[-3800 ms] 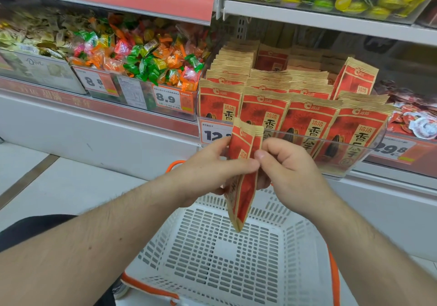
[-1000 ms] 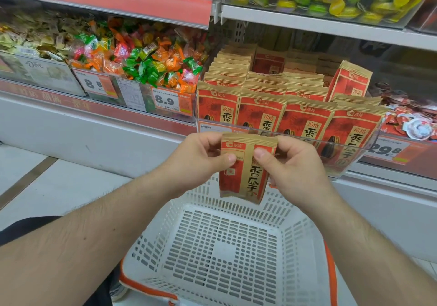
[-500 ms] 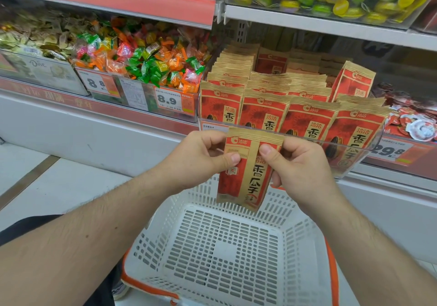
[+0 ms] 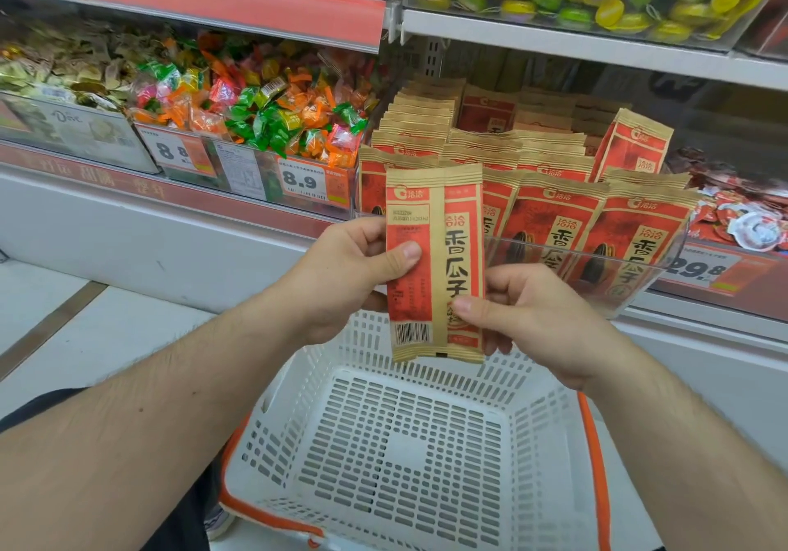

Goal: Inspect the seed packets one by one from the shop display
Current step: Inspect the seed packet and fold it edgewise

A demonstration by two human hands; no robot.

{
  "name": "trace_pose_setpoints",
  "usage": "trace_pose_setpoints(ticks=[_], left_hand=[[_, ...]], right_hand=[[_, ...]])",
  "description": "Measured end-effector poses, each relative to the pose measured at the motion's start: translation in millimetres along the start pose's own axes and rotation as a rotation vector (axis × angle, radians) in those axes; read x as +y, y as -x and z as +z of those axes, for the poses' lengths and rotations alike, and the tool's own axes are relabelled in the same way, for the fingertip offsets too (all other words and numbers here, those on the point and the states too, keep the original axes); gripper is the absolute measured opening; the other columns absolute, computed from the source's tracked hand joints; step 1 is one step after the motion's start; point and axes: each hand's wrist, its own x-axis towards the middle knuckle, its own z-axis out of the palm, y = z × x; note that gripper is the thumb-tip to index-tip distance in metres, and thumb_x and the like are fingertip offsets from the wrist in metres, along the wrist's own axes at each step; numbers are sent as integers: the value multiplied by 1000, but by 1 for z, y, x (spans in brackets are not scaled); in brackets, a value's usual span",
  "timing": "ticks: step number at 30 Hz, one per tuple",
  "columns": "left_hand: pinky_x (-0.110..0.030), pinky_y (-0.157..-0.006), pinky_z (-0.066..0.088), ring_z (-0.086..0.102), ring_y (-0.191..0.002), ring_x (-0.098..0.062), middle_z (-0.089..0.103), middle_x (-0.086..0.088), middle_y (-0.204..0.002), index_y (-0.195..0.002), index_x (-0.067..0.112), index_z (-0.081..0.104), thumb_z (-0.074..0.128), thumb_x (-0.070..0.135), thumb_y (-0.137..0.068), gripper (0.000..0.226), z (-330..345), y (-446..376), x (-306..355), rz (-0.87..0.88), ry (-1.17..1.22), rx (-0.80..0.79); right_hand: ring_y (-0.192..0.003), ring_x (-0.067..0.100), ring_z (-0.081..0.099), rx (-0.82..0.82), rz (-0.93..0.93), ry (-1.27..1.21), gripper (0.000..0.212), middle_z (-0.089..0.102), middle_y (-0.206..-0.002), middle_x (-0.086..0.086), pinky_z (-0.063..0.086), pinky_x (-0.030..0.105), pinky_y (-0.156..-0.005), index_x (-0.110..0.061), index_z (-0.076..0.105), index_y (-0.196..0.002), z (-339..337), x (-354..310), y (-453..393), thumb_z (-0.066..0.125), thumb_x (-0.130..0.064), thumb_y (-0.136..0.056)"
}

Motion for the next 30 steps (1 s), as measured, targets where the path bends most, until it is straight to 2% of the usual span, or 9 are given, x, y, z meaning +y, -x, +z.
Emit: trace_pose_setpoints(ticks=[3,5,8,10,15,23,25,27,30], left_hand=[[-49,-75,59,71,-95,-27,74,-6,-110,-122,17,61,75,23,-82,43,-4,2,0,-68,-48,-83],[-44,-68,58,70,-97,-34,72,-6,-114,-130,20,54,74,15,-78,56,-7,4,-2,-114,-81,-187],[-40,-61,58,70,-93,-34,70,-9,-116,-132,23,49,68,11,-77,60,-10,7,-3,-146,-64,-268],[-41,-59,60,70,-96,-34,70,-12,-120,-131,21,51,66,10,-77,56,-7,8,-3,-178,-14,-275],[-38,-59,62,74,-87,-26,71,-15,-111,-123,10,62,61,12,-79,44,-3,8,-2,-330,155,-307],[-40,-70,62,73,-91,-25,72,-14,-112,-120,9,65,60,12,-79,41,-6,7,-1,-380,195,-313],[-42,-70,63,73,-91,-24,72,-12,-111,-119,12,65,61,13,-78,41,-5,7,-2,-372,110,-288],[-52,-82,59,70,-101,-27,73,-9,-112,-120,15,64,64,16,-78,43,-4,7,-4,-353,-60,-236],[-61,-96,48,66,-108,-24,75,-1,-109,-118,22,64,70,22,-89,29,2,9,-2,-354,-198,-155]], right_hand=[[-50,16,56,-17,13,-42,17,71,-68,8,42,25,-48,-8,72,-93,-1,-1,1,68,-22,-83],[-49,17,56,-24,23,-94,29,71,-69,9,41,27,-49,-7,71,-90,-2,-3,1,67,-31,-75],[-59,23,62,-63,53,-78,39,75,-83,13,44,29,-52,-12,70,-102,-3,-5,3,66,-37,-73],[-63,26,64,-111,109,-113,41,75,-90,17,48,29,-51,-16,67,-108,-4,-6,4,65,-40,-75],[-46,21,64,-186,230,-323,41,71,-84,23,46,20,-35,-7,65,-108,0,-6,4,61,-35,-78],[-45,20,65,-199,272,-416,41,71,-81,22,47,19,-34,-3,64,-108,1,-9,5,60,-30,-79],[-46,21,65,-151,264,-334,29,72,-81,21,48,20,-36,-8,63,-105,4,-11,6,61,-29,-86],[-49,23,66,-73,228,-112,19,74,-79,18,49,24,-39,-15,59,-110,9,-11,6,62,-25,-94],[-47,20,66,55,137,307,23,72,-70,5,54,32,-44,-25,54,-108,23,-10,8,68,-28,-90]])
